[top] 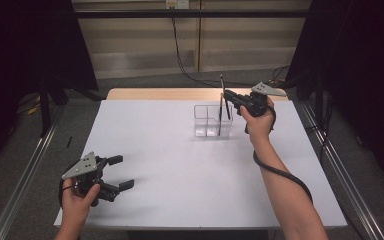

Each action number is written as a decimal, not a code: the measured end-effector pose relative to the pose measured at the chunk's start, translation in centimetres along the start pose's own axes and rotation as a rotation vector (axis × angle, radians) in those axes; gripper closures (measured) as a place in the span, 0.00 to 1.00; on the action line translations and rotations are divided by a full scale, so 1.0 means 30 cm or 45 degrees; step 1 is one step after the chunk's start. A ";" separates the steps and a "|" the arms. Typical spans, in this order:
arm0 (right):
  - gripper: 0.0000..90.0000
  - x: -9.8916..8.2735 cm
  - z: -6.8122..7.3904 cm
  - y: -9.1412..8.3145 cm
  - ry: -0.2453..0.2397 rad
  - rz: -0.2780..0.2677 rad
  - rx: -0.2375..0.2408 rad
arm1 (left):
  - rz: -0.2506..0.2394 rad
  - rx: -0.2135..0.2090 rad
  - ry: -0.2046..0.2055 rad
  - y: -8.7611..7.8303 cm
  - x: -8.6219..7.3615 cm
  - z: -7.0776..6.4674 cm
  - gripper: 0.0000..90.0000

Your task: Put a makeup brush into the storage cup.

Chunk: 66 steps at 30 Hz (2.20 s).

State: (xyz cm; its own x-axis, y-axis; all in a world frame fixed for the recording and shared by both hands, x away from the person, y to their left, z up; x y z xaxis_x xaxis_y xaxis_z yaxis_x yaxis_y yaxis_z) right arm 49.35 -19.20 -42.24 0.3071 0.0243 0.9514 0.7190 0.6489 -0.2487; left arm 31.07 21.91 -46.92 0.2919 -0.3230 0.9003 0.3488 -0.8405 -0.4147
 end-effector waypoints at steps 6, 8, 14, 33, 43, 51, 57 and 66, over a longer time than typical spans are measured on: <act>0.94 -0.010 0.001 0.006 -0.008 0.010 -0.002 | 0.001 0.000 0.001 -0.001 -0.002 0.000 0.02; 0.94 -0.015 0.001 0.004 -0.002 0.010 0.001 | 0.000 0.001 0.001 -0.003 -0.001 -0.001 0.02; 0.94 -0.035 0.001 -0.002 -0.005 0.021 0.001 | -0.001 0.000 0.003 -0.001 0.000 0.000 0.02; 0.94 -0.061 0.001 -0.024 -0.005 0.035 -0.002 | -0.002 0.001 0.000 0.002 0.003 -0.003 0.02; 0.78 -0.069 0.006 -0.033 0.032 0.045 0.009 | 0.011 -0.010 0.004 0.010 0.002 -0.001 0.02; 0.45 -0.083 0.035 -0.070 0.063 0.037 0.052 | 0.012 -0.016 0.015 0.012 0.006 -0.009 0.02; 0.28 -0.080 0.062 -0.096 0.047 0.045 0.076 | 0.013 -0.010 0.015 0.014 0.011 -0.008 0.02; 0.22 -0.085 0.089 -0.118 -0.019 0.082 0.082 | 0.003 -0.024 0.001 0.027 0.017 -0.005 0.02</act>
State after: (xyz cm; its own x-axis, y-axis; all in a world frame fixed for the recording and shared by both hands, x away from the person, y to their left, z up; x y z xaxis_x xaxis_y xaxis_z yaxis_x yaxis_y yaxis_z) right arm 44.35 -19.53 -43.31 0.3419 0.0783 0.9365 0.6562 0.6935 -0.2975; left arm 31.37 20.99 -46.79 0.2920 -0.3255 0.8993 0.3314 -0.8476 -0.4144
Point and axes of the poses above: each handheld gripper's, and its own axes: y roughly forward along the jaws, x roughly out of its top, z roughly to its left, the point moved 6 cm from there along y, roughly forward along the jaws, and after that the axes turned 8 degrees about z, right-handed, at the moved point
